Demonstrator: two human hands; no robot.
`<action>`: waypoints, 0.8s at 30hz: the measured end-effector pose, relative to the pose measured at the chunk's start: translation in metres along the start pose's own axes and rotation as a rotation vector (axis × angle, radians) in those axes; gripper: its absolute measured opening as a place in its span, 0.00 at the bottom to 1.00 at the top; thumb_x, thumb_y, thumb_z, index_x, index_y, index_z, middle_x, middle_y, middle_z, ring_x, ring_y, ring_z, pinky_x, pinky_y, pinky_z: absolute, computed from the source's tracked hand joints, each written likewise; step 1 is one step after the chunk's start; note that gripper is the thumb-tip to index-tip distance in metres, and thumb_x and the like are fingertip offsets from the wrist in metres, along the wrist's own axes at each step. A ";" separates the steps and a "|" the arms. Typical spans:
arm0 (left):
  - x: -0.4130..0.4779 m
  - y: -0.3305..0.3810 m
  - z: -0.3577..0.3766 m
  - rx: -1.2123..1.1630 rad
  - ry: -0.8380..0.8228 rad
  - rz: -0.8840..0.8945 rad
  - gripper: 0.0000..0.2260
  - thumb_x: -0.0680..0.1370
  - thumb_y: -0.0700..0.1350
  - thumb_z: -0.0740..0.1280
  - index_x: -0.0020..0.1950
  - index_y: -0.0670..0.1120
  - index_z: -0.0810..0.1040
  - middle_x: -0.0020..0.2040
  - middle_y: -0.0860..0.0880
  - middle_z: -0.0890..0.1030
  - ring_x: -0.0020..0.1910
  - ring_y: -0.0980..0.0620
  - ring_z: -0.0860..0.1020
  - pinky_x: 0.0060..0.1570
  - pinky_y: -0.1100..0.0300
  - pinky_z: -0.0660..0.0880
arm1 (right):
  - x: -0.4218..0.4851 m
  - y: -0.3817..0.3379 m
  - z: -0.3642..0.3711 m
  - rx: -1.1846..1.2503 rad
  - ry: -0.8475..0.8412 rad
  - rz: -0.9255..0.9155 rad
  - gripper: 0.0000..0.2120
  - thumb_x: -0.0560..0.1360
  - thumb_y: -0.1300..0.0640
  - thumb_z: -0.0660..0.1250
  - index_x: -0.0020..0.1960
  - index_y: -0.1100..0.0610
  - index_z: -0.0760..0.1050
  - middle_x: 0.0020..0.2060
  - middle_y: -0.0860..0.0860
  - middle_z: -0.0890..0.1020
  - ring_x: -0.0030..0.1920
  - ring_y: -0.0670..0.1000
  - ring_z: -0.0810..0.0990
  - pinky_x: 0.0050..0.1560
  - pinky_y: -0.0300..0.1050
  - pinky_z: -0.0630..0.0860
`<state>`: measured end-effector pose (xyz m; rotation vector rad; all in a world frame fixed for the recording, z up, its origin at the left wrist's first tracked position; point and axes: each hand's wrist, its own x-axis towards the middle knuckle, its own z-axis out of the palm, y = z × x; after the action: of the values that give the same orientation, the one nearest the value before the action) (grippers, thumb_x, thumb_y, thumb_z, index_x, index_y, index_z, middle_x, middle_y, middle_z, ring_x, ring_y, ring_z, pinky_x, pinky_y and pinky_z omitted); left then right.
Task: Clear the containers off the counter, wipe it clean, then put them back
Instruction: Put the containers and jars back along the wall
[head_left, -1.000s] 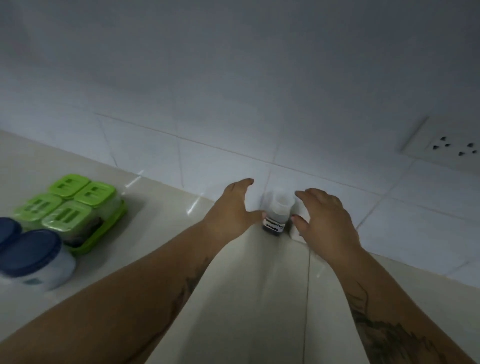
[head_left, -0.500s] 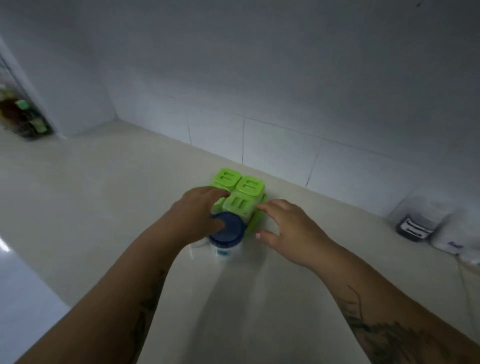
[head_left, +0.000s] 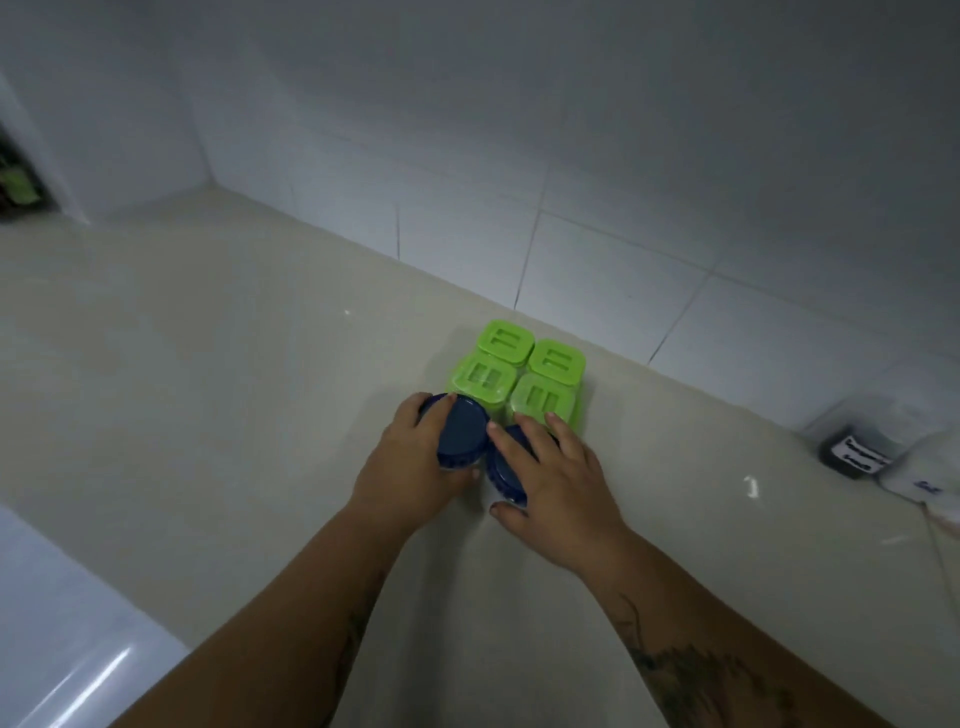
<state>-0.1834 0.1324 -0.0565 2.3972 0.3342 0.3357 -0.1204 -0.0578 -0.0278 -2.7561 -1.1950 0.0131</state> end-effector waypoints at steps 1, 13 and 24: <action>-0.004 0.002 0.003 -0.006 0.046 0.001 0.39 0.65 0.62 0.70 0.74 0.52 0.64 0.69 0.49 0.65 0.62 0.46 0.73 0.56 0.50 0.76 | -0.002 0.001 0.000 0.012 0.011 -0.018 0.41 0.70 0.37 0.66 0.78 0.42 0.51 0.76 0.49 0.60 0.75 0.58 0.55 0.69 0.59 0.63; -0.077 0.117 0.059 -0.021 0.117 0.034 0.40 0.62 0.66 0.69 0.72 0.52 0.68 0.65 0.53 0.69 0.59 0.56 0.72 0.53 0.65 0.71 | -0.098 0.113 -0.039 0.282 0.008 -0.043 0.42 0.64 0.42 0.71 0.75 0.44 0.59 0.72 0.42 0.64 0.70 0.49 0.61 0.68 0.39 0.60; 0.014 0.247 0.184 -0.036 -0.078 0.093 0.41 0.66 0.57 0.76 0.75 0.50 0.64 0.67 0.51 0.66 0.62 0.53 0.70 0.58 0.67 0.65 | -0.145 0.288 -0.087 0.189 0.066 0.184 0.36 0.66 0.48 0.77 0.68 0.51 0.63 0.65 0.48 0.70 0.65 0.51 0.65 0.59 0.46 0.69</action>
<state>-0.0732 -0.1538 -0.0256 2.3874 0.1800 0.2868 -0.0048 -0.3687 0.0139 -2.6658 -0.8727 0.0506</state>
